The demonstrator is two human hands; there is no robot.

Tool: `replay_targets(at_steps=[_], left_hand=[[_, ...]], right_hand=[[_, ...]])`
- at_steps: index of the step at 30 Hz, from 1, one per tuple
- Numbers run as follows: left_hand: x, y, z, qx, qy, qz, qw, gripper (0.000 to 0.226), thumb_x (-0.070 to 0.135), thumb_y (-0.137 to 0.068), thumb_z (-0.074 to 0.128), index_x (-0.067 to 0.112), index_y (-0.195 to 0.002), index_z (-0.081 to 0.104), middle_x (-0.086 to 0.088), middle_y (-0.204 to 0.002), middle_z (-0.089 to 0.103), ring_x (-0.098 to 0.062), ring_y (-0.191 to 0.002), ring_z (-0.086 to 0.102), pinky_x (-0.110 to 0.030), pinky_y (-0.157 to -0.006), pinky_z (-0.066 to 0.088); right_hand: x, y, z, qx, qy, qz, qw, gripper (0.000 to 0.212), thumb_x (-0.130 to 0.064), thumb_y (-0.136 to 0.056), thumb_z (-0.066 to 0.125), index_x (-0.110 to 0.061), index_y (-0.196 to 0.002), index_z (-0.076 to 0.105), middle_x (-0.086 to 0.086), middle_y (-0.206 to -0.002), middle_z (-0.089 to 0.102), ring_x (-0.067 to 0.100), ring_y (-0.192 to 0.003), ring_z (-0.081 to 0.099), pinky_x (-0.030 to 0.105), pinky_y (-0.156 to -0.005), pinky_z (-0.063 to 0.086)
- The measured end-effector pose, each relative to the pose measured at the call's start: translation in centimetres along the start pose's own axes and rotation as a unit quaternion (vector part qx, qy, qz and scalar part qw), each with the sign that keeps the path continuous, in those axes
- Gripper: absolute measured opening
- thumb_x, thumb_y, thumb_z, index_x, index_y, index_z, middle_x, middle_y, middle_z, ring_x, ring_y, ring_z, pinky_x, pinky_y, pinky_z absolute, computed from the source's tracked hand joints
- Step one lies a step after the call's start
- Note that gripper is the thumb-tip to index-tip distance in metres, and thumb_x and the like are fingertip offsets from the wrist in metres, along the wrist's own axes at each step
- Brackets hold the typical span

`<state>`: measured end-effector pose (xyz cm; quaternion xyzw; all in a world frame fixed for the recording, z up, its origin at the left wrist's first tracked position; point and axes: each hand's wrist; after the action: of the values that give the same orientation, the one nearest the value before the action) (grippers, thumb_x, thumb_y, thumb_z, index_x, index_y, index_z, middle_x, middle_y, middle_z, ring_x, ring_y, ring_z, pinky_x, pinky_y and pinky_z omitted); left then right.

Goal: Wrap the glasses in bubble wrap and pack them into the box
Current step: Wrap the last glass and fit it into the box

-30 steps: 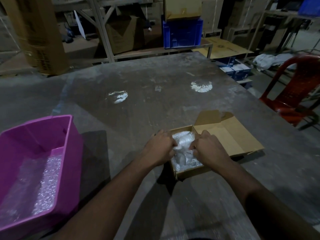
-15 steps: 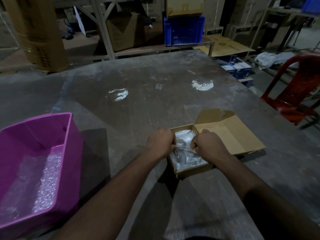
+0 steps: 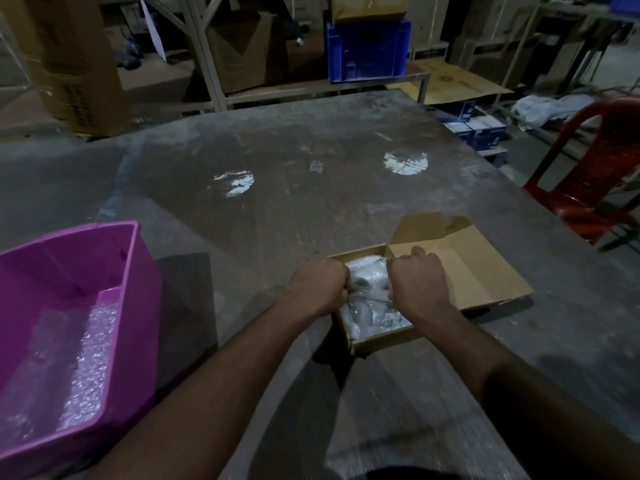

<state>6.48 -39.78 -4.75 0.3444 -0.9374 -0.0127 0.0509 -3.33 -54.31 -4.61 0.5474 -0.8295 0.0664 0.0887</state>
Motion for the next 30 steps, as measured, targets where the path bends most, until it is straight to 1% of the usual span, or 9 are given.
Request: replay_targets(at_steps=[5, 8, 10, 12, 15, 19, 22, 25, 30], left_hand=[[-0.1, 0.3, -0.2, 0.0, 0.012, 0.001, 1.0, 0.017, 0.032, -0.084, 0.065, 0.03, -0.093, 0.079, 0.007, -0.097, 0.074, -0.019, -0.099, 0.064, -0.039, -0.088, 0.051], [-0.3, 0.4, -0.2, -0.001, 0.03, 0.002, 1.0, 0.016, 0.031, -0.084, 0.065, 0.03, -0.092, 0.08, 0.007, -0.097, 0.074, -0.019, -0.097, 0.064, -0.038, -0.087, 0.052], [-0.5, 0.6, -0.1, -0.002, 0.059, 0.002, 0.998, 0.016, 0.031, -0.085, 0.066, 0.029, -0.092, 0.08, 0.007, -0.095, 0.076, -0.018, -0.093, 0.067, -0.034, -0.082, 0.053], [-0.8, 0.9, 0.0, 0.008, 0.082, -0.01, 0.997, 0.016, 0.032, -0.085, 0.067, 0.029, -0.093, 0.08, 0.007, -0.093, 0.076, -0.018, -0.089, 0.069, -0.033, -0.077, 0.055], [-0.9, 1.3, 0.0, 0.025, 0.091, -0.022, 0.995, 0.017, 0.033, -0.087, 0.066, 0.029, -0.1, 0.078, 0.006, -0.097, 0.076, -0.017, -0.089, 0.069, -0.032, -0.074, 0.055], [-0.8, 1.5, -0.6, 0.06, 0.078, -0.01, 0.995, 0.022, 0.027, -0.09, 0.066, 0.031, -0.108, 0.077, 0.006, -0.105, 0.076, -0.018, -0.096, 0.068, -0.031, -0.077, 0.052], [-0.9, 1.5, -0.3, 0.023, 0.081, 0.029, 0.996, 0.027, 0.022, -0.093, 0.063, 0.033, -0.113, 0.076, 0.006, -0.113, 0.074, -0.02, -0.108, 0.063, -0.037, -0.088, 0.054], [-1.2, 1.6, 0.3, -0.003, 0.084, 0.041, 0.996, 0.032, 0.019, -0.094, 0.057, 0.035, -0.116, 0.075, 0.006, -0.118, 0.073, -0.022, -0.114, 0.056, -0.044, -0.095, 0.051], [-0.6, 1.3, 0.2, 0.005, 0.043, 0.047, 0.998, 0.031, 0.022, -0.095, 0.054, 0.031, -0.115, 0.076, 0.001, -0.116, 0.072, -0.023, -0.116, 0.052, -0.041, -0.097, 0.044]], right_hand=[[-0.4, -0.6, 0.3, -0.013, 0.01, 0.027, 1.0, 0.017, -0.032, -0.086, 0.072, -0.024, -0.1, 0.068, 0.0, -0.101, 0.072, 0.022, -0.105, 0.057, 0.034, -0.08, 0.037], [-0.4, -0.5, 0.5, -0.001, 0.002, 0.029, 1.0, 0.017, -0.032, -0.084, 0.073, -0.023, -0.099, 0.068, 0.0, -0.099, 0.072, 0.023, -0.104, 0.056, 0.034, -0.077, 0.035], [-0.3, -0.1, 0.4, 0.007, -0.012, 0.023, 1.0, 0.015, -0.026, -0.083, 0.072, -0.023, -0.097, 0.068, 0.0, -0.097, 0.072, 0.023, -0.105, 0.055, 0.034, -0.073, 0.034], [0.1, 0.2, 0.5, 0.026, -0.047, 0.012, 0.998, 0.014, -0.015, -0.083, 0.068, -0.022, -0.095, 0.068, 0.001, -0.095, 0.071, 0.024, -0.105, 0.055, 0.033, -0.071, 0.038], [0.3, 0.8, 0.3, 0.041, -0.164, -0.01, 0.985, 0.029, -0.002, -0.082, 0.067, -0.025, -0.098, 0.074, 0.001, -0.097, 0.07, 0.021, -0.104, 0.055, 0.033, -0.074, 0.047], [-0.4, 1.6, -0.4, -0.012, -0.231, -0.039, 0.972, 0.047, 0.0, -0.089, 0.061, -0.036, -0.116, 0.074, 0.004, -0.114, 0.065, 0.018, -0.104, 0.056, 0.03, -0.082, 0.049], [-0.9, 1.9, -0.4, -0.04, -0.215, -0.061, 0.974, 0.059, 0.0, -0.088, 0.057, -0.044, -0.124, 0.068, 0.005, -0.118, 0.067, 0.02, -0.107, 0.057, 0.032, -0.087, 0.051], [-1.0, 2.1, -0.4, -0.032, -0.192, -0.073, 0.978, 0.057, -0.005, -0.091, 0.056, -0.048, -0.128, 0.064, 0.005, -0.125, 0.064, 0.022, -0.111, 0.058, 0.033, -0.094, 0.05], [-1.4, 2.1, -0.6, -0.035, -0.135, -0.101, 0.985, 0.051, -0.007, -0.092, 0.052, -0.039, -0.129, 0.066, 0.001, -0.12, 0.069, 0.024, -0.119, 0.05, 0.034, -0.089, 0.043]])
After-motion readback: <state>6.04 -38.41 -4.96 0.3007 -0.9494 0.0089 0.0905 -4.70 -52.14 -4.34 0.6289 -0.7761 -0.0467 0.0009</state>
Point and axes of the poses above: each hand's wrist, its own y-axis away from the middle knuckle, its own z-axis out of the palm, x = y × z
